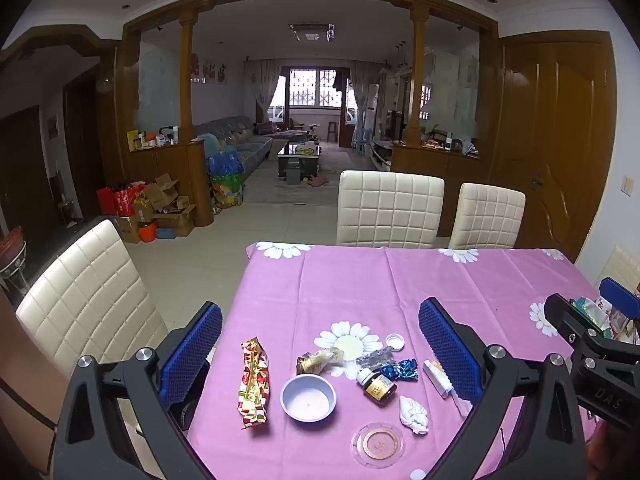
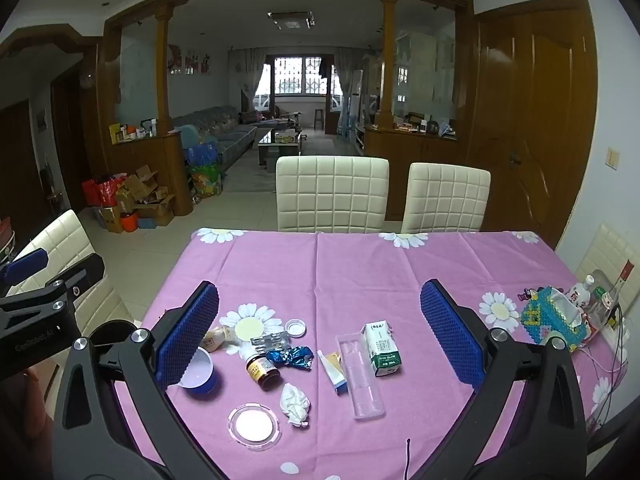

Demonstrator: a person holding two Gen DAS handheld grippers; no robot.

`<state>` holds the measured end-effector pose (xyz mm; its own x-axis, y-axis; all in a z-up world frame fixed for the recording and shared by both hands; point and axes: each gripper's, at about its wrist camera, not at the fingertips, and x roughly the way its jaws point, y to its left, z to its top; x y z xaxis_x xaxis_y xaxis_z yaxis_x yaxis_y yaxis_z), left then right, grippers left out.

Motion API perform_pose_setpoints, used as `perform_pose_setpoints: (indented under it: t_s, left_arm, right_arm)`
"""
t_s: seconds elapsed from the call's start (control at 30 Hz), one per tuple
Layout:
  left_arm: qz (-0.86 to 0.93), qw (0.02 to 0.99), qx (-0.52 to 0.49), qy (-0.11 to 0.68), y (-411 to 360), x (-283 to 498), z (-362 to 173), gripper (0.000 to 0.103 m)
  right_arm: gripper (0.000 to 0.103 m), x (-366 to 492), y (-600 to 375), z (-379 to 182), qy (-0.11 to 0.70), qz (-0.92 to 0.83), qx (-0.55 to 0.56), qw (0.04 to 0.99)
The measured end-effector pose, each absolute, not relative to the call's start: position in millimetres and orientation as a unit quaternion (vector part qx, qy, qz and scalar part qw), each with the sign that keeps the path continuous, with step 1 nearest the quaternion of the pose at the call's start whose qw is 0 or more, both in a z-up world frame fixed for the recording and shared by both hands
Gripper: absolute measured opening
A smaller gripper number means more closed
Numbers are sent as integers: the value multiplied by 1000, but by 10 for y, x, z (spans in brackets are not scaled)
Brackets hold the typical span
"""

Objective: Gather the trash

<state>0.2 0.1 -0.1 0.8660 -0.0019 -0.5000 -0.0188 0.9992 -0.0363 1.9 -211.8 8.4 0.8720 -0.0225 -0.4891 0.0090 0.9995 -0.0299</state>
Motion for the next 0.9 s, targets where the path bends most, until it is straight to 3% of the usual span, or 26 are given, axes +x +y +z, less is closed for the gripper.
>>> perform_pose_setpoints:
  t_s: [0.9]
  left_arm:
    - [4, 966, -12, 258, -36, -20, 1, 96]
  right_arm:
    - [99, -9, -2110, 68, 251, -6, -13, 968]
